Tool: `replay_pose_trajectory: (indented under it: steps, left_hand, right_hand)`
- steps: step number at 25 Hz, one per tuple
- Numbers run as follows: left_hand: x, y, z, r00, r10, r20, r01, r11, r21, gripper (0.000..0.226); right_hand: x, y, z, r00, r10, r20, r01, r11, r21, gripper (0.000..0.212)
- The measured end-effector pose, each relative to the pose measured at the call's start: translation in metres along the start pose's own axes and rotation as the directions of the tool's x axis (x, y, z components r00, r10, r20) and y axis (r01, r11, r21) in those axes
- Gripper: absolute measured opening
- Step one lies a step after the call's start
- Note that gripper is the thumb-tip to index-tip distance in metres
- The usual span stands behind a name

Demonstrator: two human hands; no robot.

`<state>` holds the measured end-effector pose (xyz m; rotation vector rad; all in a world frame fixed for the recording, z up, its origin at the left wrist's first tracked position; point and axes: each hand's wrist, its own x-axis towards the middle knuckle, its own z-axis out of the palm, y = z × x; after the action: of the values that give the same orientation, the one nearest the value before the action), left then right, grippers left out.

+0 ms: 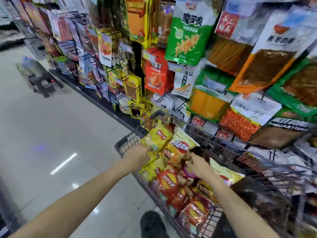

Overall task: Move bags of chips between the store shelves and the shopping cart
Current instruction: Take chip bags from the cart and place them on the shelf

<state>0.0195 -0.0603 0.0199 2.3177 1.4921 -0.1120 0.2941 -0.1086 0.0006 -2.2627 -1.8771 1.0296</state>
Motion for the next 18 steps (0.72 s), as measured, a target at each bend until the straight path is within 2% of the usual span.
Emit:
replay_pose_trajectory:
  steps: [4,8,13,18]
  left_hand:
    - [0.073,0.001,0.010,0.992,0.065,0.104,-0.064,0.998,-0.008,0.039]
    - [0.129,0.002,0.016,0.986,0.067,0.151,-0.071,0.997,0.019,0.043]
    - [0.170,-0.013,0.040,0.965,0.090,0.248,-0.095,0.995,0.010,0.044]
    - [0.199,-0.033,0.072,0.928,0.096,0.360,-0.102,0.995,-0.002,0.044]
  right_hand:
    - [0.045,0.028,-0.004,0.994,0.107,0.014,-0.108,0.989,0.096,0.029]
    - [0.077,0.049,-0.010,0.975,0.221,0.034,-0.224,0.959,0.174,0.023]
    - [0.103,0.065,0.017,0.948,0.301,0.100,-0.316,0.926,0.205,0.032]
    - [0.131,0.059,0.043,0.891,0.434,0.135,-0.455,0.852,0.260,0.036]
